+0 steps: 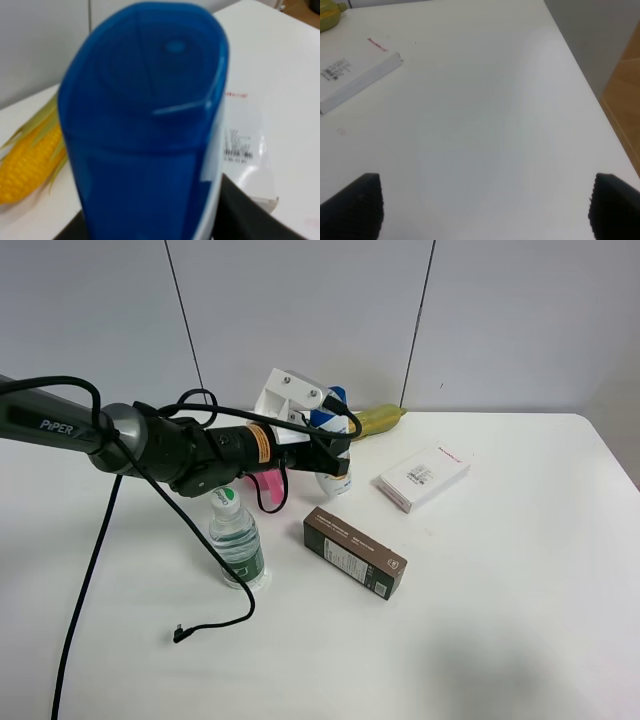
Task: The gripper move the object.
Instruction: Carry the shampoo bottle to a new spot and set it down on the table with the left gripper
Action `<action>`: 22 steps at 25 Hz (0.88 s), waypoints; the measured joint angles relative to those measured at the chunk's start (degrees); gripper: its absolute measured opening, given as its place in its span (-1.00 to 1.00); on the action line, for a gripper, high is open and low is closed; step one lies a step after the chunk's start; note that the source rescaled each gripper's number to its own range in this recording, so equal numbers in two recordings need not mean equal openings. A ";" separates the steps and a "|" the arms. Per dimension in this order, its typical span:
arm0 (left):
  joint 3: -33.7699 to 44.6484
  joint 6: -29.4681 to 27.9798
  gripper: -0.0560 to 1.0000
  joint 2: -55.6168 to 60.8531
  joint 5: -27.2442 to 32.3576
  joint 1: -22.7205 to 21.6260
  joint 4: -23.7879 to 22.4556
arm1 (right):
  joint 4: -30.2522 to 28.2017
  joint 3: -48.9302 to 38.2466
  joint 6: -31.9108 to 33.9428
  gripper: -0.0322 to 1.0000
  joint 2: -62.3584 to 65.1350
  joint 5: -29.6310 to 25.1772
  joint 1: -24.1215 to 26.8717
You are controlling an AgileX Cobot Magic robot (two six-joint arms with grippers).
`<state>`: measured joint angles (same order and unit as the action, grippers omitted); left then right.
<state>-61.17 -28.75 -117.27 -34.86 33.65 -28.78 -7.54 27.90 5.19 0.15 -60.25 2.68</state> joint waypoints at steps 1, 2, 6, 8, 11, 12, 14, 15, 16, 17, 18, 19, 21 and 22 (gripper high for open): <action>0.00 0.86 -0.89 -0.56 -0.37 0.00 -0.06 | 0.00 0.00 0.00 1.00 0.00 0.00 0.00; 0.00 1.53 -0.89 -1.08 -0.83 0.00 -0.05 | 0.00 0.00 0.00 1.00 0.00 0.00 0.00; -0.14 3.79 -0.89 -1.81 -2.49 0.00 0.06 | 0.00 0.00 0.00 1.00 0.00 0.00 0.00; -0.52 5.38 -0.89 -2.09 -3.48 0.00 0.06 | 0.00 0.00 0.00 1.00 0.00 0.00 0.00; -0.70 8.57 -0.89 -2.56 -4.31 0.00 0.75 | 0.00 0.00 0.00 1.00 0.00 0.00 0.00; -0.70 9.90 -0.89 -2.69 -4.39 0.00 1.12 | 0.00 0.00 0.00 1.00 0.00 0.00 0.00; -0.70 12.47 -0.89 -2.69 -4.52 0.00 1.43 | 0.00 0.00 0.00 1.00 0.00 0.00 0.00; -0.70 14.82 -0.89 -2.69 -4.75 0.00 1.44 | 0.00 0.00 0.00 1.00 0.00 0.00 0.00; -0.70 15.50 -0.89 -2.69 -4.76 0.00 1.44 | 0.00 0.00 0.00 1.00 0.00 0.00 0.00; -0.70 15.99 -0.89 -2.69 -4.76 0.00 1.44 | 0.00 0.00 0.00 1.00 0.00 0.00 0.00; -0.70 16.15 -0.89 -2.69 -4.76 0.00 1.44 | 0.00 0.00 0.00 1.00 0.00 0.00 0.00; -0.70 16.35 -0.89 -2.69 -4.76 0.00 1.37 | 0.00 0.00 0.00 1.00 0.00 0.00 0.00; -0.70 16.35 -0.89 -2.69 -4.76 0.00 1.18 | 0.00 0.00 0.00 1.00 0.00 0.00 0.00; -0.70 16.40 -0.89 -2.69 -4.76 0.00 1.10 | 0.00 0.00 0.00 1.00 0.00 0.00 0.00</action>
<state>-61.88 -12.35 -119.96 -39.62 33.65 -27.67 -7.54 27.90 5.19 0.15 -60.25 2.68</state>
